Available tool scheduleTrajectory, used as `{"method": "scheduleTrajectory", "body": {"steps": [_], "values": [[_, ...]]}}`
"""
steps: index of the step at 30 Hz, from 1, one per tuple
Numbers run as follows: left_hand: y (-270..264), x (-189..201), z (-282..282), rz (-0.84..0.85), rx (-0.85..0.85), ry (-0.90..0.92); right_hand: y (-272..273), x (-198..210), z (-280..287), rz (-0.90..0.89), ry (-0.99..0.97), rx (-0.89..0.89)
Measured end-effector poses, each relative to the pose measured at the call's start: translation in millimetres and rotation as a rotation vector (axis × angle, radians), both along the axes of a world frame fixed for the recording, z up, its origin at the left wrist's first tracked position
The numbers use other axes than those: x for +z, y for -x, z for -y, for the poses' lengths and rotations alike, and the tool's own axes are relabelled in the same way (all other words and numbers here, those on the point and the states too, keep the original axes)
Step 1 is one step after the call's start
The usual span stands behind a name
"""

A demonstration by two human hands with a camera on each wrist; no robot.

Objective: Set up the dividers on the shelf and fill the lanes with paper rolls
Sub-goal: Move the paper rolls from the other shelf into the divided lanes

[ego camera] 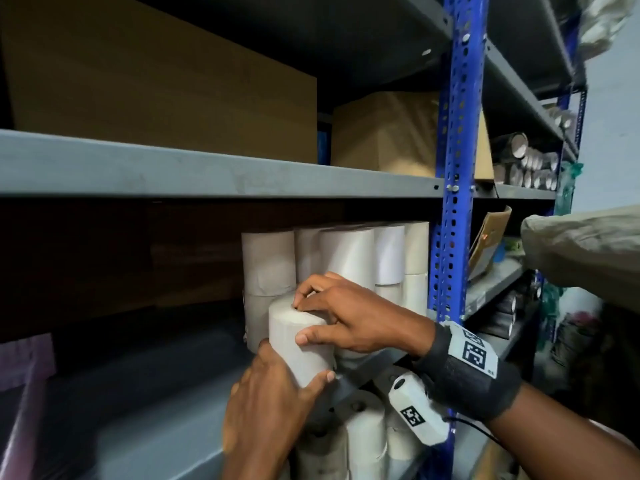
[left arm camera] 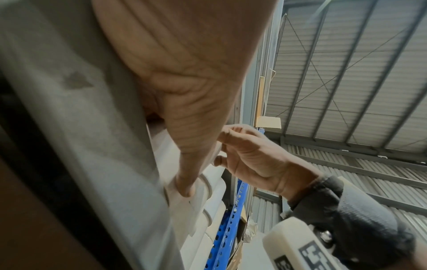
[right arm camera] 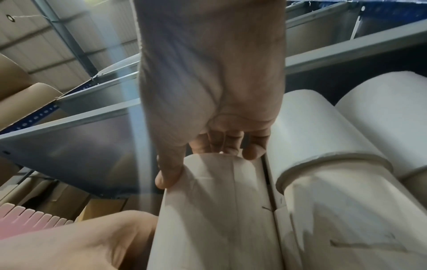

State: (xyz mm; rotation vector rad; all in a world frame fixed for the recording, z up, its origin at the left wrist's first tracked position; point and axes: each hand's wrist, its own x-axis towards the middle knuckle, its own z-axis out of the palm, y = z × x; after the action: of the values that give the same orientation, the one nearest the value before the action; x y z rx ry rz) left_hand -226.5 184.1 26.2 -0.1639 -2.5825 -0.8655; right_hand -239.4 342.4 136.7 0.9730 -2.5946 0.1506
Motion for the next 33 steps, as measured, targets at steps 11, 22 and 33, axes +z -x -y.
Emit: {"method": "scheduleTrajectory", "body": {"steps": [11,22,33], "values": [[-69.4,-10.4,-0.5,-0.096,-0.148,-0.487,-89.3,19.2,-4.2,0.017,0.129,0.131],[-213.5,-65.5,46.0,-0.25,0.02,-0.59,-187.0,-29.9,39.3,0.259,0.263,0.344],[-358.6,-101.7,142.5,-0.317,0.277,-0.543,-270.1,-54.9,150.0,0.38,0.141,0.611]]}}
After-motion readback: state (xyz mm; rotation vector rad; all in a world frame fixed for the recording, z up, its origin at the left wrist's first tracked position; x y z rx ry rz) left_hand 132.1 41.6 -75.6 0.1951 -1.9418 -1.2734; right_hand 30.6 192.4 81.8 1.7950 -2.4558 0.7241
